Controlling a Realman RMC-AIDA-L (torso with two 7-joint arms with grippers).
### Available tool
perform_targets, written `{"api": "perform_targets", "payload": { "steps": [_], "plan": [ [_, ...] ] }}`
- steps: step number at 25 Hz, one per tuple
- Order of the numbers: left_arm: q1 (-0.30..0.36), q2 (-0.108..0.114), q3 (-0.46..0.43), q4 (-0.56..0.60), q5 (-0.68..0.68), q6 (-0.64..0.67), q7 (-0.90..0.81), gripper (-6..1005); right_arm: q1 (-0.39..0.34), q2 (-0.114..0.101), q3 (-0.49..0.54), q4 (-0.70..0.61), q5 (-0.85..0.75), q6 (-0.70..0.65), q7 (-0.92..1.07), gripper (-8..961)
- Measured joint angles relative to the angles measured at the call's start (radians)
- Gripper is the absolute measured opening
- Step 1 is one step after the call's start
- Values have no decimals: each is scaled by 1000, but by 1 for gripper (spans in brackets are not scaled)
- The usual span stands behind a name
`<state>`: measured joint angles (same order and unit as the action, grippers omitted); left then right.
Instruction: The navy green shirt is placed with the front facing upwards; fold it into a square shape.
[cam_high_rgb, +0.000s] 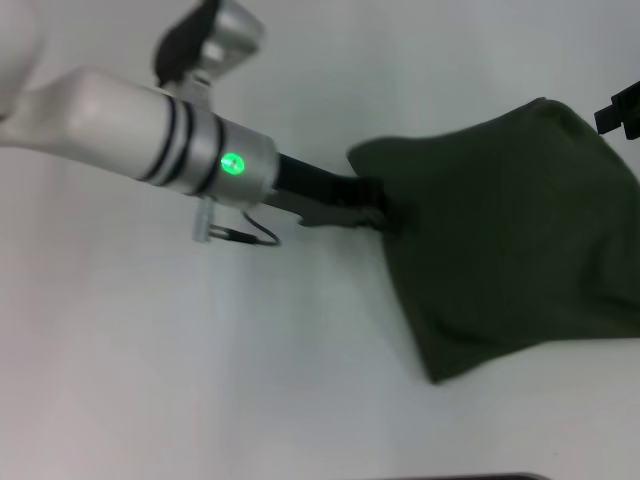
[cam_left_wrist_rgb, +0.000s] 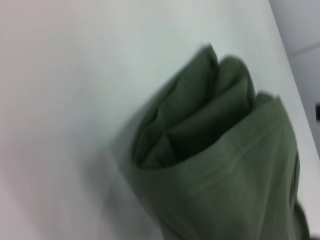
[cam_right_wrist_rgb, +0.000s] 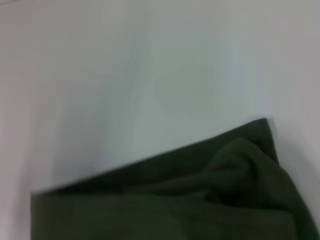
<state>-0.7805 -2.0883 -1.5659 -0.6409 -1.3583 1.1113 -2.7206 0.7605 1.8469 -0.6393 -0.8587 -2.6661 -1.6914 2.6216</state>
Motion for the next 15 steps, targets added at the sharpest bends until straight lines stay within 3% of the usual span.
{"api": "perform_targets", "payload": {
  "steps": [7,12,15],
  "plan": [
    [83,37,-263,-74,209,100,-5,38,9,5,-3,0,0,-19,2,475],
    [121,82,-431,-102,318,152,4,38,15,11,-3,1,0,-22,2,474],
    [122,110,-479,-105,348,159,15,37,19,19,-5,1,0,-22,2,474]
  ]
}}
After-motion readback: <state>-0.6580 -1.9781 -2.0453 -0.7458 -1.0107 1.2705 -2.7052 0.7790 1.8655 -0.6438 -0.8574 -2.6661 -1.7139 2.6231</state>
